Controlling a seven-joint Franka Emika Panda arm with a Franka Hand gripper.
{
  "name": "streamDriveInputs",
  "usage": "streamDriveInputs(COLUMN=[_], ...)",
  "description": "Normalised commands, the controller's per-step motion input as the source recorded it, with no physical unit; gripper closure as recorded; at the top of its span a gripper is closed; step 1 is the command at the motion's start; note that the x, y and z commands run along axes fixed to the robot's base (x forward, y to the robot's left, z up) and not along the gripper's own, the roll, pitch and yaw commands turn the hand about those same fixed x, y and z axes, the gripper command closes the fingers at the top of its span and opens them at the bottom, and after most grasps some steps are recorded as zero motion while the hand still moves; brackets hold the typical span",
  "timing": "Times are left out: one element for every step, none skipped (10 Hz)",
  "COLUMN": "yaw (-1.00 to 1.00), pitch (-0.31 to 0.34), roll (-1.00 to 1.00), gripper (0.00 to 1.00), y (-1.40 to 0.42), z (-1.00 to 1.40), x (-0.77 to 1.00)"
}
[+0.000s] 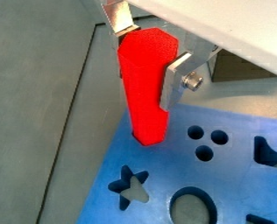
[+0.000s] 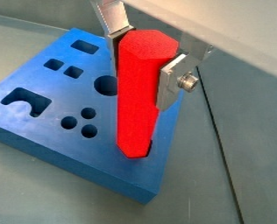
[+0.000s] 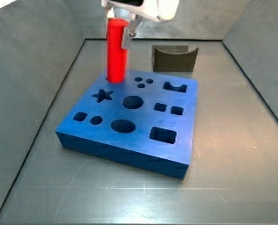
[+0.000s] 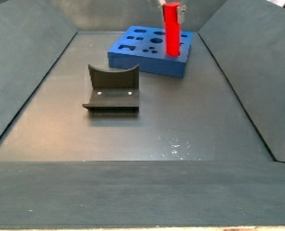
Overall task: Pick up the hexagon object. Move up. Place the hexagon object on the fixture. Regrasp the hexagon object. Move to above the board. Insert the hexagon object.
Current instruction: Insert the hexagon object.
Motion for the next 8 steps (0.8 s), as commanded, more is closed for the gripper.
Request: streamDriveInputs(yaw=[0.12, 0.20, 0.16, 0.12, 0.11, 0.08, 0.00, 0.00], pitch=[-0.250, -0.314, -0.236, -0.200, -0.164, -0.110, -0.081, 0.000], roll=[-0.02, -0.07, -0.02, 0.00, 0.00, -0.03, -0.07, 0.00], gripper=[1.00, 1.00, 1.00, 1.00, 1.00, 1.00, 1.00, 1.00], y=[-0.03, 0.00, 0.00, 0.00, 0.03, 0.09, 0.00, 0.00], z=[-0.75, -0.58, -0.79, -0.87, -0.93, -0.96, -0.18, 0.00], x=[-0.14, -0.19, -0.23, -0.14, -0.02, 0.00, 0.00, 0.00])
